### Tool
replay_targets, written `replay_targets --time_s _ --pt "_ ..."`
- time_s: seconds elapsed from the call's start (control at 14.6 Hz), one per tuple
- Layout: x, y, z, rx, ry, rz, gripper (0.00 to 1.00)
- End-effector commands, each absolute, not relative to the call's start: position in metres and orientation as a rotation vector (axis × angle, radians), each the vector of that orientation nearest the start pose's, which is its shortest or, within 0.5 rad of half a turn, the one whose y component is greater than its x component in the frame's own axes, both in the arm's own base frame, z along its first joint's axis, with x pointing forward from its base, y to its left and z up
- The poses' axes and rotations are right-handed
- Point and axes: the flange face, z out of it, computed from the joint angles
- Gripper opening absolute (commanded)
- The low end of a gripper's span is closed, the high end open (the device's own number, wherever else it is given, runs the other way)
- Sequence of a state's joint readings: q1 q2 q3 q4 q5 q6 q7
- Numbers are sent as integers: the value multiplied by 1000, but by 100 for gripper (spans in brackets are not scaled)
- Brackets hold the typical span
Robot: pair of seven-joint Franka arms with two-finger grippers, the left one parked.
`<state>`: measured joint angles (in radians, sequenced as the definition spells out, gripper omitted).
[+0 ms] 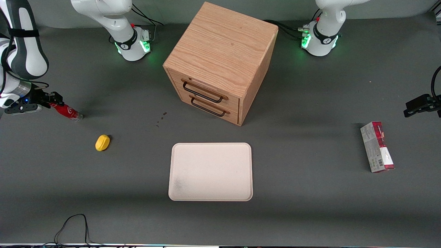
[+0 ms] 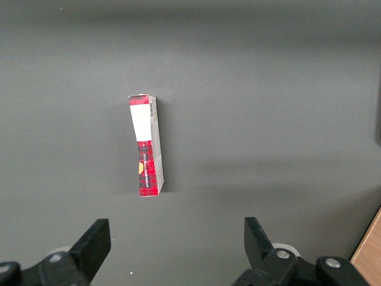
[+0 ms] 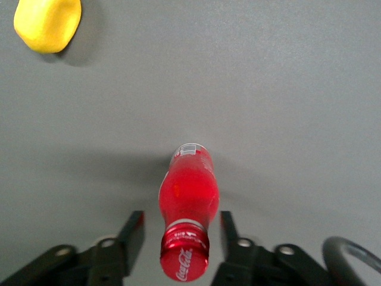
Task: Place coke bottle on tray
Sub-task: 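Close the right gripper on the red bottle and lift it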
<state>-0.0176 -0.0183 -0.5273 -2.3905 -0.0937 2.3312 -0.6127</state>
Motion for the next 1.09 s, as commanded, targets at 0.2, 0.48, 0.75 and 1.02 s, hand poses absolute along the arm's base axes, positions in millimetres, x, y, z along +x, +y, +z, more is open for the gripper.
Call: replay_targets --time_s 0.2,0.48,0.75,1.02 --pt "415 -255 322 -3131 -242 113 0" --pt "444 -260 376 -3129 -267 120 0" --pt "484 -252 494 -3120 -330 169 0" --pt "494 -234 615 -3144 -364 126 0"
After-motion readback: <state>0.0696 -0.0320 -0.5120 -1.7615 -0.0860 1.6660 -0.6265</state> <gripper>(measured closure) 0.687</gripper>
